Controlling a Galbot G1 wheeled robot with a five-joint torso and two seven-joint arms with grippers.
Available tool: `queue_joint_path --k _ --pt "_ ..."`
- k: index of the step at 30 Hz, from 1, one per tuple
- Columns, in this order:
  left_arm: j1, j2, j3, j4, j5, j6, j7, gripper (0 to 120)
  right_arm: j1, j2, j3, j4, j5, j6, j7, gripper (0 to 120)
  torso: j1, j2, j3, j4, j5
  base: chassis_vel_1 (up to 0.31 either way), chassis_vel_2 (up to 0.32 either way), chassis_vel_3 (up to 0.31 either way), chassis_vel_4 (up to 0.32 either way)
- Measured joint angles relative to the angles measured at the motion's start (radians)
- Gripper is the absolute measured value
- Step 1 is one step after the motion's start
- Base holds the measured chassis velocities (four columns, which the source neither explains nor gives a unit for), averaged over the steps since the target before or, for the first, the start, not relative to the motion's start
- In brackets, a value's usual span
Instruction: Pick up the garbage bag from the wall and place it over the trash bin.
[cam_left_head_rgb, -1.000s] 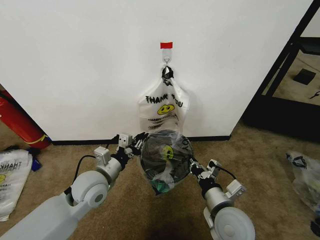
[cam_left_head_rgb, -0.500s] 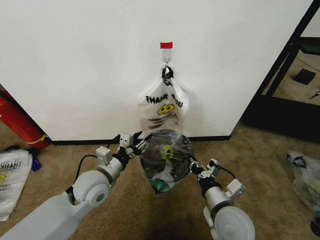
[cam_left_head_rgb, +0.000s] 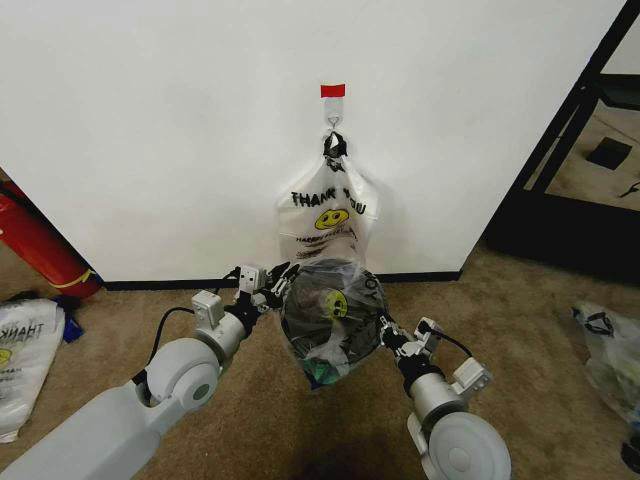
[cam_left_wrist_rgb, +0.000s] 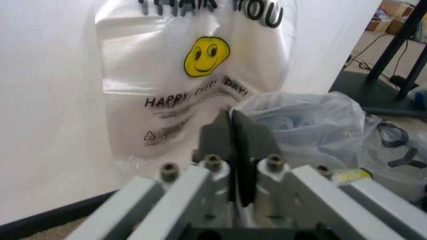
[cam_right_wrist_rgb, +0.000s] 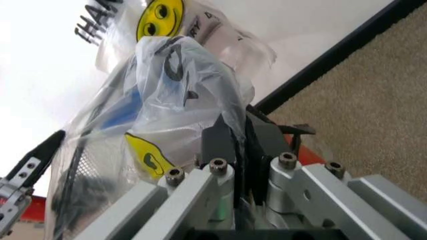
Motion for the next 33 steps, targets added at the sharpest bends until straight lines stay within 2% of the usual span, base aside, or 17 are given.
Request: queue_joint_path --k 17,33 --pt "-0.037 0.003 0.006 0.031 -0.036 0.002 -0.002 0 -0.008 0.002 0.002 0.016 0.010 -0.001 0.006 1 0.000 0.000 0.000 0.0000 0.0000 0.000 0.000 0.000 0.000" --pt "-0.033 0.064 -0.011 0.078 -0.094 -0.031 0.060 0 -0.006 -0.001 0.012 0.028 0.053 -0.003 0.005 1 0.000 0.000 0.000 0.0000 0.0000 0.000 0.000 0.000 0.000"
